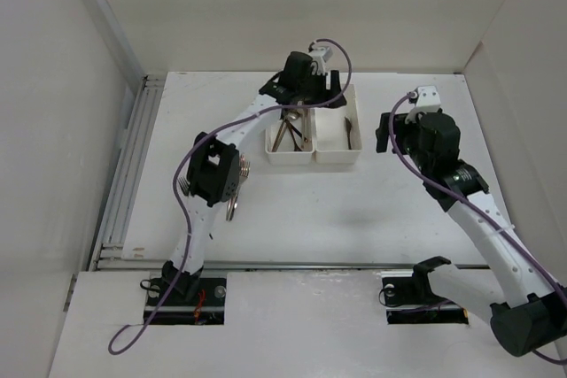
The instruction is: Sort the eating utensils into containers
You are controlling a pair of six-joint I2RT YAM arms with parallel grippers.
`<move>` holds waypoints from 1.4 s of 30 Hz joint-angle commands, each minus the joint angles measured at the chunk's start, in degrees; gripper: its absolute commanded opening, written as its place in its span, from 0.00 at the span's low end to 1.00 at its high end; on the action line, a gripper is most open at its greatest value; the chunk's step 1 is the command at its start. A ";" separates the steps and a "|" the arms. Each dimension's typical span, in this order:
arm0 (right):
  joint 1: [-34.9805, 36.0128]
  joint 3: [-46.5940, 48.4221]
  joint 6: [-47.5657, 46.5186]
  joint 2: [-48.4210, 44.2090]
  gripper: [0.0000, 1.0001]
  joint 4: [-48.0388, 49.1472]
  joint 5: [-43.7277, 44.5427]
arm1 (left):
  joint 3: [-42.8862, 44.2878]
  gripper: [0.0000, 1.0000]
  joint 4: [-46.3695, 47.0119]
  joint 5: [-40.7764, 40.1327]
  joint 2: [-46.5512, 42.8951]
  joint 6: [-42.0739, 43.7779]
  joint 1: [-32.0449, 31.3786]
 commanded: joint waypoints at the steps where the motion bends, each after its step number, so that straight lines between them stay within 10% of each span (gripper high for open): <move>1: 0.67 0.49 -1.32 0.58 0.93 -0.36 -0.43 | 4.79 0.66 -1.58 -3.13 -9.09 -0.64 2.66; 6: 8.40 4.80 -2.12 6.30 0.93 -4.41 5.53 | 1.32 0.68 -16.54 -14.80 -20.68 7.51 8.98; 12: 14.56 5.51 0.77 11.04 0.93 -2.22 6.60 | -31.95 0.76 -34.00 -28.00 -37.48 23.06 22.32; 17: 16.23 6.04 2.19 13.86 0.93 -1.51 4.41 | -45.63 0.74 -49.49 -30.30 -34.96 38.45 27.97; 30: 16.94 3.84 3.76 10.36 0.93 -2.57 7.38 | -55.64 0.77 -43.99 -30.29 -27.57 38.56 31.84; 34: 16.94 2.52 3.77 8.59 0.93 -2.57 8.62 | -56.89 0.69 -43.45 -28.46 -25.91 37.94 31.85; 42: 16.94 4.46 2.63 9.12 0.93 -3.71 10.64 | -50.57 0.22 -39.76 -23.00 -18.17 35.48 31.85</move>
